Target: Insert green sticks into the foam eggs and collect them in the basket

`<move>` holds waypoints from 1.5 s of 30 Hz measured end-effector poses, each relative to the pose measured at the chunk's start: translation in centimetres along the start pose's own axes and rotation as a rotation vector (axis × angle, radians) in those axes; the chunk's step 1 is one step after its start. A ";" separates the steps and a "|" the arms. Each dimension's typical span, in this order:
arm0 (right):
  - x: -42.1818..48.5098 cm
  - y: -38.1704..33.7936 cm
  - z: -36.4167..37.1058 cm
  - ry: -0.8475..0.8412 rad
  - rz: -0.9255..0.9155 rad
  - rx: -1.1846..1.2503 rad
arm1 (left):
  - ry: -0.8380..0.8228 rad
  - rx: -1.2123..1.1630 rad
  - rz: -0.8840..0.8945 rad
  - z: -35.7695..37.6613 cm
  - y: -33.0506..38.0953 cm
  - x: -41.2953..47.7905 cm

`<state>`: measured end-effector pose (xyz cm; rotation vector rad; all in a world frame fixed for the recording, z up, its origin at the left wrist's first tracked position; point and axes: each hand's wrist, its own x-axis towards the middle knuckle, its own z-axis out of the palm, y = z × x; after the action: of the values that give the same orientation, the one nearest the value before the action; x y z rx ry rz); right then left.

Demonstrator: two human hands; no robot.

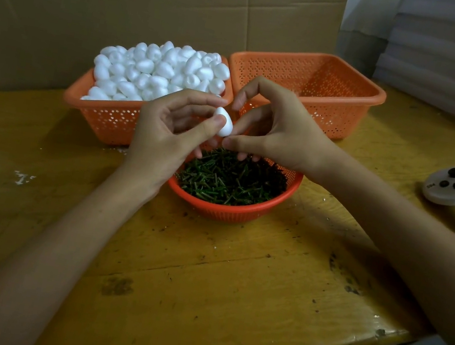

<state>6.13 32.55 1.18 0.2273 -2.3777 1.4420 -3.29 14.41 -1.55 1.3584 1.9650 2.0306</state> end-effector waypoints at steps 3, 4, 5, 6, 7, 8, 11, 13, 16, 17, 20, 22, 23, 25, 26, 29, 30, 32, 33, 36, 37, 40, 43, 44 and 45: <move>-0.1 0.0 0.0 0.031 -0.004 0.003 | 0.010 -0.002 -0.003 0.0 0.0 0.1; -0.1 0.0 0.0 0.042 -0.007 0.002 | 0.011 -0.002 -0.006 0.0 -0.1 0.1; 0.0 0.0 0.0 0.055 -0.011 0.000 | 0.013 0.000 -0.007 0.0 -0.1 0.1; 0.0 0.1 -0.1 0.067 -0.017 0.001 | 0.019 0.002 -0.006 0.1 -0.1 0.1; 0.0 0.1 -0.1 0.078 -0.023 0.002 | 0.031 0.002 -0.004 0.1 0.0 0.1; 0.1 0.2 -0.1 0.090 -0.029 0.003 | 0.046 0.001 -0.003 0.1 0.0 0.1; 0.2 0.2 -0.5 0.136 -0.036 -0.001 | 0.098 0.000 -0.009 0.2 0.0 0.2; 0.3 0.1 -1.0 0.186 -0.040 -0.011 | 0.149 -0.003 -0.009 0.3 0.1 0.3; 0.3 -0.1 -2.1 0.264 -0.061 -0.056 | 0.231 0.051 0.051 -0.2 0.2 0.4; 0.4 -0.2 -2.4 0.289 -0.065 -0.065 | 0.252 0.104 0.084 -0.4 0.2 0.5; 0.3 -0.3 -3.5 0.344 -0.050 -0.066 | 0.328 0.284 0.154 -1.2 0.0 0.5; 0.3 -0.3 -4.1 0.360 -0.042 -0.088 | 0.388 0.422 0.204 -1.8 -0.2 0.5; 0.3 -0.3 -4.3 0.371 -0.038 -0.091 | 0.411 0.521 0.236 -2.2 -0.4 0.6; 0.3 -0.2 -4.8 0.399 -0.032 -0.104 | 0.441 0.718 0.290 -3.2 -0.8 0.8; 0.3 -0.1 -5.0 0.410 -0.029 -0.130 | 0.456 0.794 0.302 -3.6 -1.0 0.9; 0.3 0.1 -5.4 0.435 -0.019 -0.232 | 0.466 0.992 0.282 -4.6 -1.3 0.9; 0.3 0.2 -5.6 0.455 -0.011 -0.251 | 0.448 1.064 0.256 -4.7 -1.4 0.8; 0.3 0.3 -5.9 0.513 -0.004 -0.318 | 0.382 1.190 0.196 -4.8 -1.5 0.6; 0.3 0.4 -6.0 0.542 -0.003 -0.368 | 0.346 1.231 0.172 -4.8 -1.6 0.5; 0.1 0.4 -6.3 0.590 0.023 -0.521 | 0.276 1.254 0.116 -4.9 -1.8 0.5; 0.0 0.5 -6.3 0.600 0.035 -0.580 | 0.262 1.255 0.101 -5.0 -1.9 0.6; -0.1 0.4 -6.4 0.617 0.054 -0.706 | 0.225 1.296 0.074 -5.0 -2.0 0.7; 0.0 0.4 -6.4 0.618 0.060 -0.773 | 0.228 1.298 0.069 -4.7 -2.0 0.8; 0.0 0.5 -6.5 0.618 0.058 -0.787 | 0.230 1.297 0.076 -4.7 -2.0 0.8; 0.0 0.5 -6.5 0.616 0.057 -0.796 | 0.227 1.298 0.082 -4.7 -2.0 0.8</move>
<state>7.34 38.49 3.45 -0.4256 -2.2062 0.3870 -7.54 11.48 -1.97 1.2339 3.5776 0.7391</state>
